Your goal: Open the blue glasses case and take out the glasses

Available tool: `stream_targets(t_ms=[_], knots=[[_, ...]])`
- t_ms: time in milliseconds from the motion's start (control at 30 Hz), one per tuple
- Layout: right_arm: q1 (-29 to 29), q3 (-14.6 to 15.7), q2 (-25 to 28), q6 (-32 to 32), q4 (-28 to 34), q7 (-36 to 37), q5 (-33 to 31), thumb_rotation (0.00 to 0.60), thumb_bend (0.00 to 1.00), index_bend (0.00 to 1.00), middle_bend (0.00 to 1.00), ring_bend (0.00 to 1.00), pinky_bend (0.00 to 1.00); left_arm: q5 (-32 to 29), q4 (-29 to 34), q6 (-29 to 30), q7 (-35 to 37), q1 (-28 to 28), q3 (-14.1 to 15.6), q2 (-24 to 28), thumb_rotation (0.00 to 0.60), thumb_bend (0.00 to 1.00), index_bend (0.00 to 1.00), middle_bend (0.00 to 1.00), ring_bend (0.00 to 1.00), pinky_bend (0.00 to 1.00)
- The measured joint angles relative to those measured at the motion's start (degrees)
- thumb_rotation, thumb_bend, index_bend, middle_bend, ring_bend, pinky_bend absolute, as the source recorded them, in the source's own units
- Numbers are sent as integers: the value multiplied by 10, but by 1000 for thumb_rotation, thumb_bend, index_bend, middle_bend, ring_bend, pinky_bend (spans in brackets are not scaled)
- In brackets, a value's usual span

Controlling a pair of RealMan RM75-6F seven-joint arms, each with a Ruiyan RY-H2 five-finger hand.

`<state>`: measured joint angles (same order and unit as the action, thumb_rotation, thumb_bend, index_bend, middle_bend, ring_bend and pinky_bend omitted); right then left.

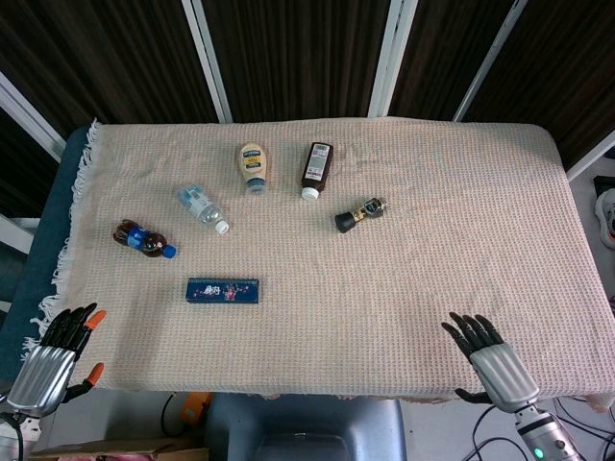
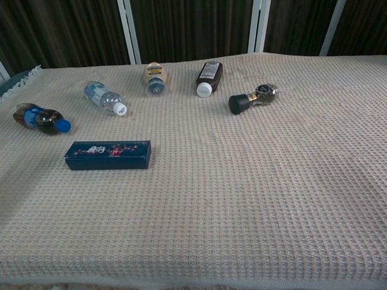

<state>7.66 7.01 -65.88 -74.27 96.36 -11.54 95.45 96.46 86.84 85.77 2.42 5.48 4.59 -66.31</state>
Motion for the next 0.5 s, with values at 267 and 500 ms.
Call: stream_targets(t_ms=[267,500], knots=[[1,8,0,10,0,-9,5,600,188,0,0,0,0,29,-13,-6,17,19,-1,-21,600,361,78,0,0,88],[2,11,3,8,0,2,11,600,188,0,0,0,0,70,-56,-19,42,64,-11,-100,600,393,160,0,0,144]])
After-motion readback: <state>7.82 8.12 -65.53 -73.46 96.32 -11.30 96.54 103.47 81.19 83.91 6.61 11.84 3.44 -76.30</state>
